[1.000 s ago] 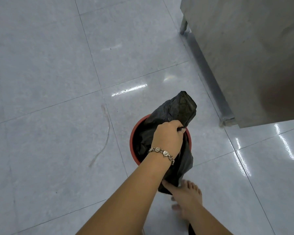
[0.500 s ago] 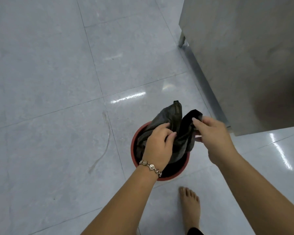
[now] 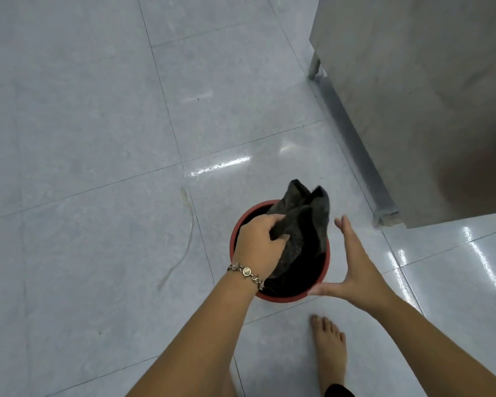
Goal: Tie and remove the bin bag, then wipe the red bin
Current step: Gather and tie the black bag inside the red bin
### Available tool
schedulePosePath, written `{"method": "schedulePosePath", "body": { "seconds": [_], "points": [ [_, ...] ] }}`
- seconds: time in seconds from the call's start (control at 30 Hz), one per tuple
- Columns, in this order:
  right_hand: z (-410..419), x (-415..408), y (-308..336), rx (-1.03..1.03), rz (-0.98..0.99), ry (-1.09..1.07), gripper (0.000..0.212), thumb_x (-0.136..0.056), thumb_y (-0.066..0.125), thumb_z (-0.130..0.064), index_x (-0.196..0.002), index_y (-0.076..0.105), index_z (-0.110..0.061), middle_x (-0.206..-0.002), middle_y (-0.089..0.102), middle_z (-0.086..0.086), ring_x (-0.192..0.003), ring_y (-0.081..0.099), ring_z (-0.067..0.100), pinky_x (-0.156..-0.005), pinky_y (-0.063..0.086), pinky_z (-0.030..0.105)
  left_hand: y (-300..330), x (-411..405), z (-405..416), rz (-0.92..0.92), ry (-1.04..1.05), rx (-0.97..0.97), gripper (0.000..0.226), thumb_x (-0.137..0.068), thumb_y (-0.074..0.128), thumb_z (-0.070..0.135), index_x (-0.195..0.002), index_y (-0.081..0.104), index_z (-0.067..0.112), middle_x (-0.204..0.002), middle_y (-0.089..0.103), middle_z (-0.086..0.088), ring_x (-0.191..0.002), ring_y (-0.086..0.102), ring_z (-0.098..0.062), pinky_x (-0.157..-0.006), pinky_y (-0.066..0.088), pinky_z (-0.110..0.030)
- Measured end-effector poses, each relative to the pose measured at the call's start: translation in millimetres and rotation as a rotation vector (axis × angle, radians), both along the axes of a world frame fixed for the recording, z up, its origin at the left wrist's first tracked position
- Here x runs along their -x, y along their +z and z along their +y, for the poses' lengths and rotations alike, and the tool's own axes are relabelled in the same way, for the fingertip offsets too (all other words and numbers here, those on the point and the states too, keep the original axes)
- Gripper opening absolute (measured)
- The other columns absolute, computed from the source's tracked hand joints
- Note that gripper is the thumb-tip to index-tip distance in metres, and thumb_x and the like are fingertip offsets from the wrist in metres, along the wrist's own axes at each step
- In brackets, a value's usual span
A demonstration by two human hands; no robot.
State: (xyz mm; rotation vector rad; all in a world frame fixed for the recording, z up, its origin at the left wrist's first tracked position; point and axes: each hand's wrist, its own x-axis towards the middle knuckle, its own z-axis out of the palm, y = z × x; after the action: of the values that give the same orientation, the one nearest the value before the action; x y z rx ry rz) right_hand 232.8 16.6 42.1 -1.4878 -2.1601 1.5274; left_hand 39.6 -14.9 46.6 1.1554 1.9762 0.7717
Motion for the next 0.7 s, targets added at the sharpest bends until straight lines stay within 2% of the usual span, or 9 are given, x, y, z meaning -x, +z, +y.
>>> {"method": "schedulePosePath", "body": {
  "seconds": [0.07,0.13,0.2,0.3,0.33,0.43,0.53,0.6,0.7],
  "points": [
    [19,15,-17,0.048,0.007,0.069,0.130,-0.034,0.082,-0.072,-0.138,0.005,-0.058,-0.141,0.020,-0.044,-0.130,0.028,-0.009,-0.114,0.014,0.048,9,-1,1,0.084,-0.157,-0.077,0.022,-0.082,0.064,0.016,-0.104,0.068,0.017,-0.098,0.068,0.001,-0.089,0.059,-0.011,-0.079,0.043,-0.017],
    [34,31,-41,0.152,-0.006,0.079,0.122,-0.036,0.089,-0.059,-0.138,0.027,-0.035,-0.141,0.044,-0.011,-0.132,0.041,0.016,-0.115,0.017,0.060,15,-7,4,0.133,-0.303,-0.123,0.017,-0.082,0.062,0.014,-0.098,0.069,0.013,-0.094,0.067,-0.004,-0.089,0.059,-0.018,-0.078,0.043,-0.020],
    [10,26,-78,0.218,-0.216,0.137,0.096,-0.059,0.088,-0.034,-0.137,0.032,-0.021,-0.140,0.047,0.006,-0.134,0.038,0.028,-0.116,0.016,0.057,20,-15,11,0.170,-0.399,-0.121,0.016,-0.083,0.059,0.010,-0.097,0.067,0.008,-0.095,0.066,-0.009,-0.090,0.058,-0.023,-0.080,0.044,-0.027],
    [-52,-27,-131,0.185,-0.648,0.033,0.064,-0.093,0.054,-0.011,-0.146,0.018,-0.013,-0.150,0.033,0.010,-0.138,0.032,0.025,-0.116,0.025,0.044,22,-15,27,0.228,-0.485,-0.039,0.017,-0.085,0.053,0.007,-0.097,0.064,0.002,-0.102,0.064,-0.016,-0.097,0.055,-0.029,-0.082,0.040,-0.033],
    [-64,-47,-141,0.169,-0.644,-0.021,0.060,-0.097,0.045,-0.010,-0.148,0.014,-0.012,-0.153,0.029,0.009,-0.139,0.030,0.024,-0.115,0.026,0.040,22,-12,30,0.236,-0.484,-0.037,0.017,-0.085,0.054,0.007,-0.097,0.063,0.002,-0.103,0.064,-0.015,-0.098,0.055,-0.028,-0.083,0.039,-0.031],
    [-90,-68,-158,0.191,-0.546,0.081,0.057,-0.099,0.037,-0.012,-0.149,0.009,-0.011,-0.156,0.023,0.010,-0.142,0.025,0.024,-0.116,0.025,0.037,22,5,29,0.148,-0.393,-0.173,0.022,-0.081,0.063,0.024,-0.099,0.065,0.011,-0.106,0.062,-0.005,-0.101,0.053,-0.017,-0.090,0.041,-0.025],
    [-36,-13,-124,0.213,-0.368,-0.178,0.056,-0.097,0.044,-0.014,-0.147,0.018,-0.012,-0.153,0.029,0.011,-0.140,0.030,0.025,-0.114,0.028,0.040,10,36,2,-0.041,0.036,-0.366,0.043,-0.075,0.062,0.047,-0.111,0.060,0.022,-0.116,0.055,0.007,-0.113,0.050,-0.009,-0.096,0.040,-0.023],
    [16,41,-74,0.394,-0.199,-0.223,0.054,-0.086,0.067,-0.012,-0.134,0.043,-0.012,-0.138,0.051,0.013,-0.126,0.048,0.029,-0.107,0.039,0.045,-11,57,-24,-0.154,0.155,-0.179,0.073,-0.068,0.064,0.058,-0.131,0.042,0.028,-0.135,0.040,0.014,-0.127,0.036,-0.005,-0.103,0.033,-0.025],
    [44,71,-17,0.438,0.152,-0.238,0.050,-0.071,0.081,-0.013,-0.115,0.059,-0.017,-0.118,0.063,0.010,-0.111,0.058,0.029,-0.098,0.048,0.046,-45,53,-54,-0.227,-0.082,0.209,0.123,-0.046,0.078,0.064,-0.143,0.007,0.036,-0.151,0.012,0.017,-0.139,0.017,-0.012,-0.113,0.021,-0.036]
  ]
}}
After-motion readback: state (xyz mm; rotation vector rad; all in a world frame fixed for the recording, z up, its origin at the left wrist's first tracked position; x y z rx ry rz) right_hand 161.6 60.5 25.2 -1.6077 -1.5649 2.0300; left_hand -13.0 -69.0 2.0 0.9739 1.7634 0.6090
